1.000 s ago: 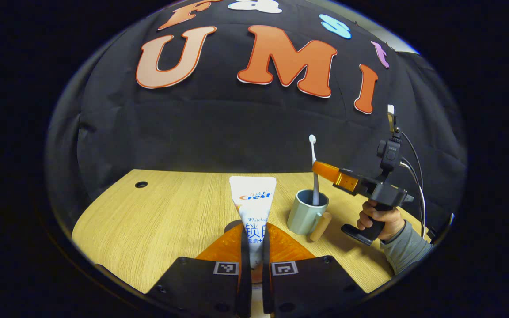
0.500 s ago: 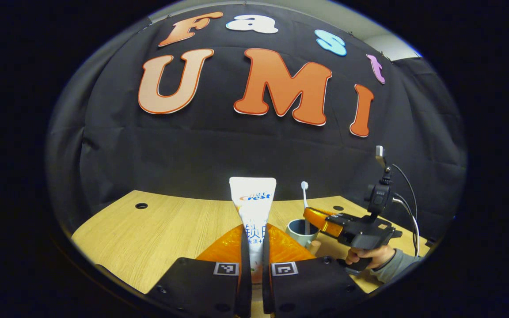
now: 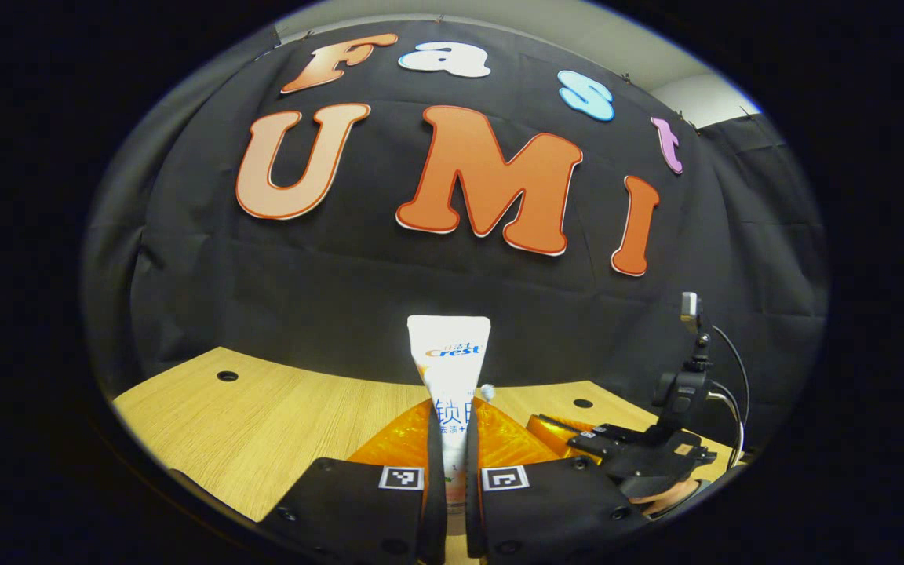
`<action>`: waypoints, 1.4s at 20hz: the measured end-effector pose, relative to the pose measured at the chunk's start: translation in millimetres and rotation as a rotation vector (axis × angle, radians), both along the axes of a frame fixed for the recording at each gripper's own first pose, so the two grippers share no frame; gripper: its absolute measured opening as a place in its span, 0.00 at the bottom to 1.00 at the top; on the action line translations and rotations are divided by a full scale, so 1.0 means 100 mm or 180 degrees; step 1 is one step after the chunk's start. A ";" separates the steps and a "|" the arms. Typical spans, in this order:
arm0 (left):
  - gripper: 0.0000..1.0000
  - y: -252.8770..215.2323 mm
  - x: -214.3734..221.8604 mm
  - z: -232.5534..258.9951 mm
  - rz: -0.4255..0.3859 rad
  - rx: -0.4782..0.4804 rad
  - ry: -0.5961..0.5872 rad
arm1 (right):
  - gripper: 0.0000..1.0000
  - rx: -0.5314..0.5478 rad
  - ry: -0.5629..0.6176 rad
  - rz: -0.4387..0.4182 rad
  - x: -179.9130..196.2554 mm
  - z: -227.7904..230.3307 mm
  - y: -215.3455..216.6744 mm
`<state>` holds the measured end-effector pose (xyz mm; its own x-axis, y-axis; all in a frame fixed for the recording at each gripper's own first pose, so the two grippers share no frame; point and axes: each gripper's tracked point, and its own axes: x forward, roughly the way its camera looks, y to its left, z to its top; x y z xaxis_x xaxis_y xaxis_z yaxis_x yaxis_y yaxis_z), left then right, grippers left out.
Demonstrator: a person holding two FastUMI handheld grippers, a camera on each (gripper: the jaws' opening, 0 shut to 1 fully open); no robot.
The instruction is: Put the toothbrush and toothpaste on the desktop into the cup, then pick up the cup and place it on the coaster on the desktop.
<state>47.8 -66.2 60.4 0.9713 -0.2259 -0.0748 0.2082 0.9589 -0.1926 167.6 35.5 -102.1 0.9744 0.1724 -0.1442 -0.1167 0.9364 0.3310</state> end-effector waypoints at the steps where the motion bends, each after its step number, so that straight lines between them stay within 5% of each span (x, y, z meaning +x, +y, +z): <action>1: 0.13 -0.04 0.06 0.02 -0.0010 -0.0049 -0.0045 | 0.10 0.0034 0.0002 0.0036 -0.06 0.01 0.00; 8: 0.13 -0.29 0.15 0.14 -0.0062 -0.0425 -0.0216 | 0.38 -0.0010 -0.0057 -0.0005 -0.49 0.06 -0.22; 12: 0.13 -0.39 0.32 0.14 0.0011 -0.0561 -0.0300 | 0.63 -0.0061 -0.0263 -0.0130 -0.67 0.19 -0.39; 13: 0.13 -0.41 0.36 0.12 0.0037 -0.0618 -0.0315 | 0.83 -0.0078 -0.0292 -0.0180 -0.70 0.21 -0.46; 26: 0.13 -0.81 0.87 -0.20 0.0028 -0.0758 -0.0339 | 0.88 -0.0011 -0.0532 -0.0398 -1.05 0.40 -0.89; 27: 0.12 -0.80 0.90 -0.25 0.0065 -0.0722 -0.0330 | 0.81 0.0006 -0.0507 -0.0391 -1.07 0.38 -0.91; 28: 0.13 -0.79 0.95 -0.32 0.0136 -0.0689 -0.0312 | 0.88 0.0019 -0.0477 -0.0396 -1.10 0.35 -0.91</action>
